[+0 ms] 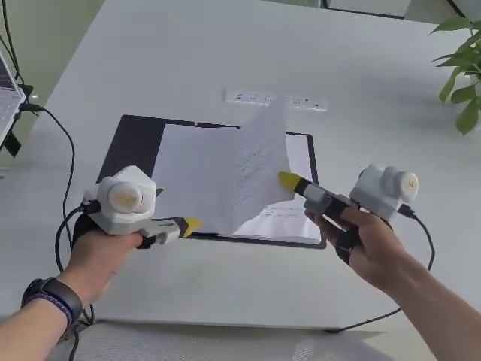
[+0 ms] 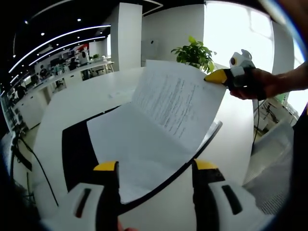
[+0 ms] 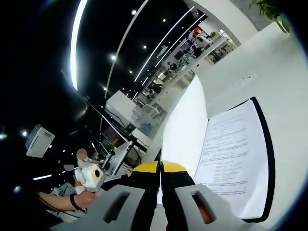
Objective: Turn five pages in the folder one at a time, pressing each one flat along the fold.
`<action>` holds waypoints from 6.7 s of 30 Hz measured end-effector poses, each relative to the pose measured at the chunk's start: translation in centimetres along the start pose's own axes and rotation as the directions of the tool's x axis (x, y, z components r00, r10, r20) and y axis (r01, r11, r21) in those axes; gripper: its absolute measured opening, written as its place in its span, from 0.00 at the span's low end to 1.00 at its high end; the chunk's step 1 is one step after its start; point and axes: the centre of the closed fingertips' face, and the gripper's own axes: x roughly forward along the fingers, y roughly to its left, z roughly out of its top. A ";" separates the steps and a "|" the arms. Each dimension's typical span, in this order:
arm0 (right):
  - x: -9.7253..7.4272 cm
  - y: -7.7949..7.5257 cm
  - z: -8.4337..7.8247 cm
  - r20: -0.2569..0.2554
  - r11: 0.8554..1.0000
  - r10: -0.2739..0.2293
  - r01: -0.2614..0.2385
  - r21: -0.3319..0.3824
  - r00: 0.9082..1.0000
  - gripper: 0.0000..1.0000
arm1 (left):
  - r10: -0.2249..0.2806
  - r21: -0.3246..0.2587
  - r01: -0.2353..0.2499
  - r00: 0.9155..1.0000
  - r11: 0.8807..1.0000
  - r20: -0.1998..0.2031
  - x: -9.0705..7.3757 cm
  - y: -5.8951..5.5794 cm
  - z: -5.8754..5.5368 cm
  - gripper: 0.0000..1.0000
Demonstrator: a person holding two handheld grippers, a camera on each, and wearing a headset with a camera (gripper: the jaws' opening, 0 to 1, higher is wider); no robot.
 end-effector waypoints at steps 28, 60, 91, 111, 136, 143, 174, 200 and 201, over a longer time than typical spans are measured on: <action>9.9 4.3 -5.5 -0.172 0.995 0.091 -0.095 -0.013 0.981 0.00 | 0.076 -0.097 -0.073 0.997 0.993 0.019 -5.3 2.8 -2.6 0.64; 16.6 2.6 -15.7 -0.314 0.980 0.054 0.009 0.197 0.948 0.00 | 0.103 -0.209 -0.104 0.995 0.972 -0.015 -6.0 3.7 -5.6 0.65; 18.7 -1.4 -16.5 -0.352 0.978 0.011 0.063 0.200 0.936 0.11 | 0.093 -0.216 -0.097 0.995 0.972 -0.029 -6.2 3.2 -5.6 0.65; 17.0 0.1 -15.4 -0.300 0.983 0.060 -0.004 0.182 0.952 0.37 | 0.043 -0.145 -0.042 0.999 0.989 0.007 -3.1 3.6 -2.6 0.52; 11.2 -0.3 -10.1 -0.183 0.987 0.001 0.028 0.157 0.983 0.25 | -0.008 -0.112 0.002 0.999 0.994 -0.053 1.5 4.5 -3.3 0.13; 10.5 -0.4 -9.9 -0.172 0.985 -0.011 0.041 0.168 0.985 0.24 | -0.006 -0.118 -0.007 0.994 0.993 -0.107 2.0 4.5 -5.5 0.04; 10.8 -2.7 -6.8 -0.163 0.988 -0.029 0.053 0.143 0.986 0.21 | 0.030 -0.091 -0.044 0.988 0.995 -0.149 2.0 4.7 -7.0 0.00; 14.3 -9.3 -4.5 -0.135 0.968 -0.149 0.173 0.184 0.980 0.03 | 0.056 -0.143 -0.076 0.989 0.987 -0.139 2.2 5.0 -7.1 0.00; 14.5 -10.0 -4.4 -0.132 0.967 -0.149 0.172 0.186 0.980 0.01 | 0.056 -0.145 -0.076 0.989 0.986 -0.136 2.2 5.0 -7.1 0.00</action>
